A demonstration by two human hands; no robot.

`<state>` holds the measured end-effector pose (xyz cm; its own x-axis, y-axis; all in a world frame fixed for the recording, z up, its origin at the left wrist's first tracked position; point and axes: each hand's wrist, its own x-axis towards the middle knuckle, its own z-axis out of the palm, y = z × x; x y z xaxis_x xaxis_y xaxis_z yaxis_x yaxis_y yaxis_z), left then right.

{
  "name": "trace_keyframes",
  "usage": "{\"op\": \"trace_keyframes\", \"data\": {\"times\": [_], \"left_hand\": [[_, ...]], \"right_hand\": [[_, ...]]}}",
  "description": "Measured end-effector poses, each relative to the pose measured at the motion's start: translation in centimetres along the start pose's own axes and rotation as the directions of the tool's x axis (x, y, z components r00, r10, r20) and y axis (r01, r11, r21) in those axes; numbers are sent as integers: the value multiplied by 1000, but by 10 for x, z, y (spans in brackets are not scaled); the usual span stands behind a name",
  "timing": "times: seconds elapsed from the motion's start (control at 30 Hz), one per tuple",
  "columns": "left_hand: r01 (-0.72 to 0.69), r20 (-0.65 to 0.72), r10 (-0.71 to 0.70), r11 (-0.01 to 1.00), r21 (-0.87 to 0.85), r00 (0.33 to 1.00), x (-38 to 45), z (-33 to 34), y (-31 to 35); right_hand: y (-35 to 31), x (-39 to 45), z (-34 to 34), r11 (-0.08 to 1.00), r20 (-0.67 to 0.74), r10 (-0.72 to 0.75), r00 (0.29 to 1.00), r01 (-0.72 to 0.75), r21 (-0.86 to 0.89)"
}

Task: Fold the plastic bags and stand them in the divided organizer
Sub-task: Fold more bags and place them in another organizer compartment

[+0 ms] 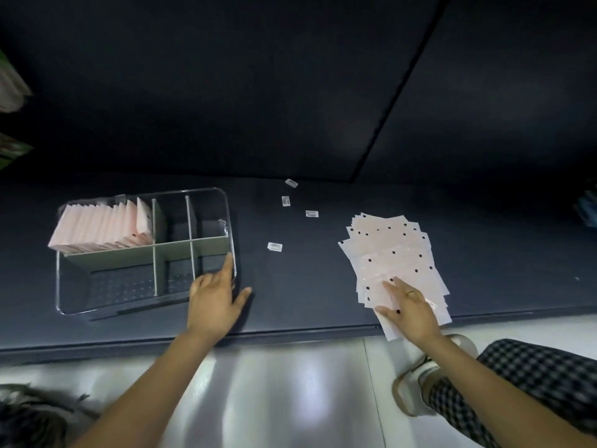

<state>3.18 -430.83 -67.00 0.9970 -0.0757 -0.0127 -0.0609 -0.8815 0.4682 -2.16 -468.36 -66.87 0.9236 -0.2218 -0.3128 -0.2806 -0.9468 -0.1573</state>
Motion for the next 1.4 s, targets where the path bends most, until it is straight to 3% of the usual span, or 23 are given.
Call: {"op": "trace_keyframes", "data": {"times": [0.13, 0.27, 0.33, 0.4, 0.43, 0.5, 0.53, 0.6, 0.67, 0.73, 0.8, 0.9, 1.0, 1.07, 1.17, 1.23, 1.33, 1.4], "left_hand": [[-50, 18, 49, 999, 21, 999, -1, 7, 11], [-77, 9, 76, 997, 17, 997, -1, 9, 19], [-81, -92, 80, 997, -6, 993, -4, 7, 25], [-225, -268, 229, 973, 47, 936, -11, 2, 39], [-346, -280, 356, 934, 85, 891, -15, 2, 50], [-540, -113, 539, 841, 22, 835, -26, 8, 75], [-536, 16, 537, 842, -63, 843, -31, 13, 87], [-342, 212, 393, 909, -240, 895, -42, 24, 101], [-91, 292, 217, 916, -391, 932, -48, 32, 101], [68, 347, 111, 883, -464, 931, -48, 33, 95], [193, 414, 65, 812, -551, 908, -44, 31, 92], [255, 427, 35, 758, -601, 903, -42, 27, 90], [435, 488, -76, 584, -685, 870, -44, 23, 90], [604, 592, -165, 388, -696, 789, -46, 17, 90], [704, 679, -185, 191, -684, 710, -46, 10, 86], [740, 730, -175, -7, -672, 661, -45, 6, 83], [727, 804, -172, -352, -590, 570, -43, 0, 80], [688, 827, -164, -481, -543, 538, -43, -2, 79]], "right_hand": [[-1, 3, 6, 982, -238, -1, 971, 46, 184], [-9, 8, 2, 980, -260, -57, 964, 104, 171], [-18, 9, 0, 980, -255, -117, 960, 153, 128], [-35, 9, -1, 971, -269, -187, 945, 220, 97], [-45, 9, -1, 963, -272, -230, 934, 260, 78], [-67, 6, 2, 939, -256, -316, 914, 340, 55], [-78, 4, 4, 927, -235, -350, 907, 372, 55], [-98, -2, 9, 909, -174, -390, 904, 408, 82], [-113, -9, 15, 899, -119, -413, 903, 425, 107], [-122, -16, 19, 895, -53, -432, 900, 436, 99], [-127, -22, 23, 895, 19, -439, 898, 435, 98], [-128, -27, 22, 891, 145, -444, 884, 418, 177], [-116, -26, 11, 860, 256, -485, 836, 403, 314], [-102, -19, -2, 850, 246, -439, 864, 311, 426], [-78, -10, -24, 767, 254, -348, 903, 118, 630], [-59, -4, -32, 795, 253, -361, 897, 154, 587], [-41, -4, -34, 871, 265, -425, 865, 311, 380], [-43, -8, -24, 863, 292, -479, 828, 385, 327]]}}
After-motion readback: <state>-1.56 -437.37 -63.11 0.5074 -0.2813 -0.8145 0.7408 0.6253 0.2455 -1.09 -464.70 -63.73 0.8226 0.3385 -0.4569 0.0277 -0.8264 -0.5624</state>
